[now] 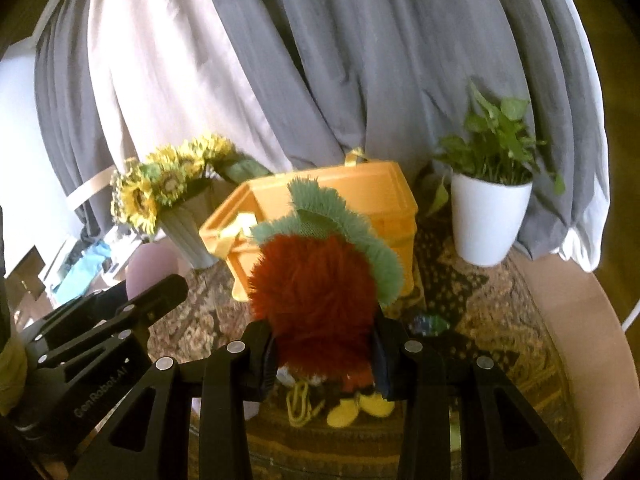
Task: Organize soft objects
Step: 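Carry the sponge in the left tool while the right tool carries the strawberry over the orange crate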
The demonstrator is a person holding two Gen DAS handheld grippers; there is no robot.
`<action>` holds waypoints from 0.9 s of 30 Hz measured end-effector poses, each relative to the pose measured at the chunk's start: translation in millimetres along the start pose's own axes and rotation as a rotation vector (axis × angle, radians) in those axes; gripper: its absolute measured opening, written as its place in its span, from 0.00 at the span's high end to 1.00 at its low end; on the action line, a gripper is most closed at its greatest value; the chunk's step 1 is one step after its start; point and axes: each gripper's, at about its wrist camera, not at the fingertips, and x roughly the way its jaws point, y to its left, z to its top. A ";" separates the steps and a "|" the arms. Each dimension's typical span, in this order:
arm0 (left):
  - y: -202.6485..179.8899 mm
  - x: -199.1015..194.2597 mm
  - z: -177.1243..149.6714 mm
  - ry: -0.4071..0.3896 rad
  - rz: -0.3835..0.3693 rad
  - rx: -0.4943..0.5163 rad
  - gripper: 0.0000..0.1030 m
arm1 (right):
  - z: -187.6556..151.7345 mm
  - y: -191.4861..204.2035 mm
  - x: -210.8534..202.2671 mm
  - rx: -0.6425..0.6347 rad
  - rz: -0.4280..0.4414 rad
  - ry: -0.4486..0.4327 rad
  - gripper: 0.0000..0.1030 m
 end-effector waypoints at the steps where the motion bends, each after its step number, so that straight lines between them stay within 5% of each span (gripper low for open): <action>1: 0.7 -0.8 3.0 -0.009 0.000 0.001 0.65 | 3.8 1.0 0.4 -0.001 0.002 -0.010 0.63; 14: 8.1 3.6 48.5 -0.115 0.014 0.005 0.65 | 50.7 9.0 10.1 -0.025 0.011 -0.118 0.63; 27: 12.7 42.9 88.2 -0.152 0.011 0.009 0.65 | 97.9 -0.4 58.2 -0.027 0.014 -0.123 0.63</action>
